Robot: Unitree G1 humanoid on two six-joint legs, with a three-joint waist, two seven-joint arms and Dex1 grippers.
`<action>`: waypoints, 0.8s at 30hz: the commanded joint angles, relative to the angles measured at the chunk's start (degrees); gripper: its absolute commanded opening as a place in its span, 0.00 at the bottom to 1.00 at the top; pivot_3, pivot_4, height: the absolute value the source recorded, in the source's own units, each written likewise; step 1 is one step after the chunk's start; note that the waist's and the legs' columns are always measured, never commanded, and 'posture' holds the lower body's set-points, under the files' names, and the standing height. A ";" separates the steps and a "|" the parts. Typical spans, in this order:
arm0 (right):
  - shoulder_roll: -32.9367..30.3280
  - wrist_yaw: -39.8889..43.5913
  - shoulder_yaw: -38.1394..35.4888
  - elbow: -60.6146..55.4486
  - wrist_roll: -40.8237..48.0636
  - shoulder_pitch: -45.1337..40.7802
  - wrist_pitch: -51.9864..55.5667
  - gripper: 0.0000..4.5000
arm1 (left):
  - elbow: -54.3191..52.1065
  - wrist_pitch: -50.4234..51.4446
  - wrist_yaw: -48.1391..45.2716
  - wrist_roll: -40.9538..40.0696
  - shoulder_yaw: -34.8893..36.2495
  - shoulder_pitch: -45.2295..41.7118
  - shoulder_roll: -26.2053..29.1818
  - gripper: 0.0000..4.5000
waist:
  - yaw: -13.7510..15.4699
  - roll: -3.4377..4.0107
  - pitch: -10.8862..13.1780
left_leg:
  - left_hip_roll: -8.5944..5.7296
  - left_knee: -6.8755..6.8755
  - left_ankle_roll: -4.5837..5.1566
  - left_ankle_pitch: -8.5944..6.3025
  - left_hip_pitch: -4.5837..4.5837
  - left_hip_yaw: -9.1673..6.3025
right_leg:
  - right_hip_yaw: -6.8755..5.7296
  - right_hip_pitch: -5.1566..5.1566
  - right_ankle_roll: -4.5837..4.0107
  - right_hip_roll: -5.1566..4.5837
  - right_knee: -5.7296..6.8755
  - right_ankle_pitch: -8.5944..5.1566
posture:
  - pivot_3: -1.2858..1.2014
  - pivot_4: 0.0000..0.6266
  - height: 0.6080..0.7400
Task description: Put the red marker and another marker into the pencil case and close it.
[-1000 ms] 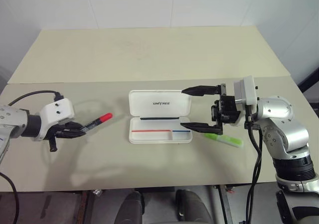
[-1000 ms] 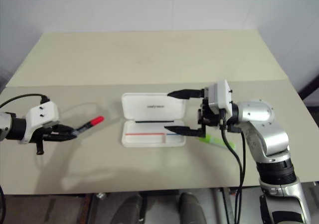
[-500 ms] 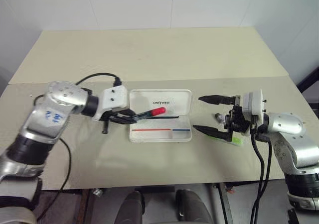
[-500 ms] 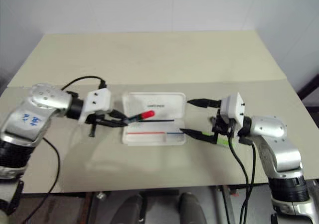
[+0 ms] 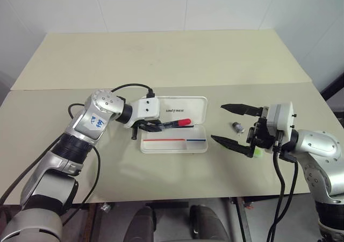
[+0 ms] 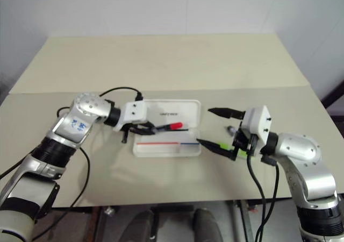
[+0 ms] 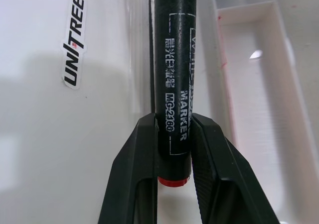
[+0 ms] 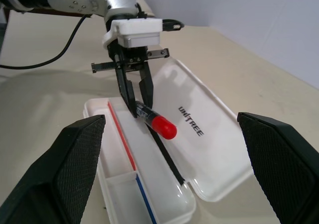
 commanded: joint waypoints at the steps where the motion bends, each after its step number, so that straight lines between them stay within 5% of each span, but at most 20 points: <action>1: -0.61 -1.23 -1.84 -3.12 1.19 0.38 0.07 1.00 | -0.11 -1.01 -1.43 0.96 0.08 -1.91 -0.38 0.29 | 0.02 0.00 0.00 | 0.00 -0.01 0.00 0.00 0.00 -0.01 | -0.01 0.00 0.00 0.00 0.00 0.00 | 0.52 0.24 1.00; 11: -0.64 -2.32 -1.62 -3.57 1.45 0.57 0.19 1.00 | -1.46 0.76 -0.94 0.36 1.83 -2.22 -4.06 0.99 | 0.11 0.00 0.00 | -0.01 0.04 0.01 0.01 0.00 -0.02 | 0.00 0.05 0.03 -0.01 0.00 0.01 | 0.52 0.24 1.00; 18: -4.46 -1.42 0.33 -1.59 0.14 -0.78 5.21 1.00 | -12.23 7.18 -3.21 -10.48 8.58 0.56 -5.44 0.99 | -0.03 0.00 0.01 | 0.00 0.03 0.01 0.01 0.00 -0.03 | 0.00 0.05 0.03 -0.01 0.00 0.02 | 0.52 0.24 1.00; 24: -12.35 2.50 1.97 0.84 -0.02 -2.06 12.43 1.00 | -20.27 9.01 -7.91 -18.57 16.52 9.36 3.46 0.99 | -0.33 0.02 0.01 | 0.06 -0.02 0.01 0.01 0.10 -0.01 | 0.04 0.06 -0.01 0.02 0.00 0.00 | 0.52 0.24 1.00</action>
